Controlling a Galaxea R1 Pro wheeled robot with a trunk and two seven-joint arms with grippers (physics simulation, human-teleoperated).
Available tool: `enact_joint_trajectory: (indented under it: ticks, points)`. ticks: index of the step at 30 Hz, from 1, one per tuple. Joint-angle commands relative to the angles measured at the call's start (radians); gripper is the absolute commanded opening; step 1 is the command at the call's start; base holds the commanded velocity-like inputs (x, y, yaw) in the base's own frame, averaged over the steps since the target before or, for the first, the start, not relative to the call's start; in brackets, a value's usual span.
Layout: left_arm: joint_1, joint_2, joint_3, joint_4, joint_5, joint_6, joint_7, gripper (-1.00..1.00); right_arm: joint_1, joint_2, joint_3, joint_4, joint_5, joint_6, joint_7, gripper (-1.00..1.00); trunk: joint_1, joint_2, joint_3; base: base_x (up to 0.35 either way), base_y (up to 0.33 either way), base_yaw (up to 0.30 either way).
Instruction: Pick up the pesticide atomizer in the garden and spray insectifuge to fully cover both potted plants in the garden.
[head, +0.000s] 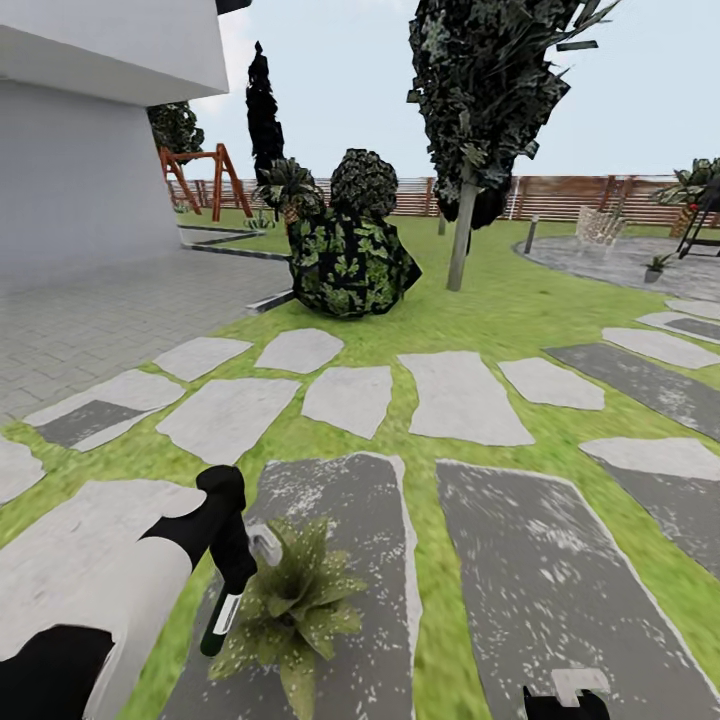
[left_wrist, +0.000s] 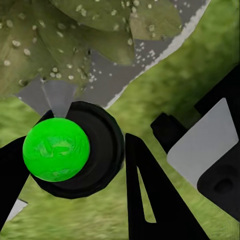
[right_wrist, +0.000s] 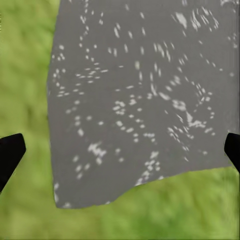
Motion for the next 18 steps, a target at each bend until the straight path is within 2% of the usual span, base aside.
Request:
enact_joint_trajectory:
  ticks: [1,4,7,14,17,18]
  points:
    - [-0.001,0.001,-0.004,-0.001,-0.006,0.011,-0.009,-1.0,-0.001,0.0,-0.007,0.002,0.011,-0.005,-0.003,1.0,0.0,0.0,-0.001,0.265,-0.174,0.232]
    - [0.002,0.001,-0.004,0.0,-0.006,0.011,-0.009,-1.0,-0.001,0.0,-0.007,0.002,0.011,-0.005,-0.003,1.0,0.0,0.0,-0.001,0.271,-0.167,0.262]
    - [0.007,0.0,-0.003,0.0,-0.007,0.011,-0.009,-1.0,-0.001,0.0,-0.007,0.002,0.011,-0.005,-0.003,1.0,0.0,0.0,-0.001,0.096,-0.06,0.226]
    - [0.007,0.003,-0.008,-0.001,-0.007,0.011,-0.009,-1.0,-0.001,0.0,-0.007,0.002,0.011,-0.005,-0.003,1.0,0.0,0.0,-0.001,0.005,-0.003,0.023]
    - [0.004,0.003,-0.005,-0.007,-0.008,0.014,0.04,-1.0,-0.001,0.0,-0.007,0.002,0.011,-0.005,-0.003,1.0,0.0,0.0,-0.001,0.0,0.0,0.171]
    - [0.004,0.001,-0.001,-0.011,-0.007,0.027,0.089,-1.0,-0.001,0.0,-0.007,0.002,0.011,-0.005,-0.003,1.0,0.0,0.0,-0.001,0.0,0.0,0.252]
